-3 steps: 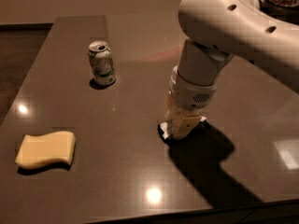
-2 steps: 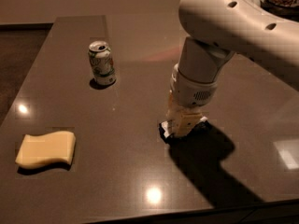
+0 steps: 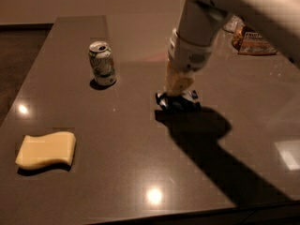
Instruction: Move rxbar blueberry near 7up can
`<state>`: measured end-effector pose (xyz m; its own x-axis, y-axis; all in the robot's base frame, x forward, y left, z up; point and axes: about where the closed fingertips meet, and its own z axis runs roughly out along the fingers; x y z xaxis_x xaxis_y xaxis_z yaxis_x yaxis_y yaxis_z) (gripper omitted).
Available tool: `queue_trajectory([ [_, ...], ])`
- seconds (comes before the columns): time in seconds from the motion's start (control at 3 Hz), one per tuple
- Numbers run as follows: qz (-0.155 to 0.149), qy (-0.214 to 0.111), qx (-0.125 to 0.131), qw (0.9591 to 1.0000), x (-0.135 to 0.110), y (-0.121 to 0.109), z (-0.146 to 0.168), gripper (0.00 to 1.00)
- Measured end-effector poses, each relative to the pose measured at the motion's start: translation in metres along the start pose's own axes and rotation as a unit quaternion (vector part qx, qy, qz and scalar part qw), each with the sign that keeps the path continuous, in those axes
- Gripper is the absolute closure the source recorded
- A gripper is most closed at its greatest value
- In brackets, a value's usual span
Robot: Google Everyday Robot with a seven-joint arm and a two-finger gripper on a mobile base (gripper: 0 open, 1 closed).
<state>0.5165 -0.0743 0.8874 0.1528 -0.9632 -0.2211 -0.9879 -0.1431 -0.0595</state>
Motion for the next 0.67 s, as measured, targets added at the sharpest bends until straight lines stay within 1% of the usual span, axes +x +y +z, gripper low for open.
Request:
queue_trajectory([
  [0.33, 0.013, -0.026, 0.016, 0.9995, -0.013, -0.051, -0.008, 1.0],
  [0.67, 0.023, -0.047, 0.025, 0.9983, -0.03, -0.093, -0.004, 1.0],
])
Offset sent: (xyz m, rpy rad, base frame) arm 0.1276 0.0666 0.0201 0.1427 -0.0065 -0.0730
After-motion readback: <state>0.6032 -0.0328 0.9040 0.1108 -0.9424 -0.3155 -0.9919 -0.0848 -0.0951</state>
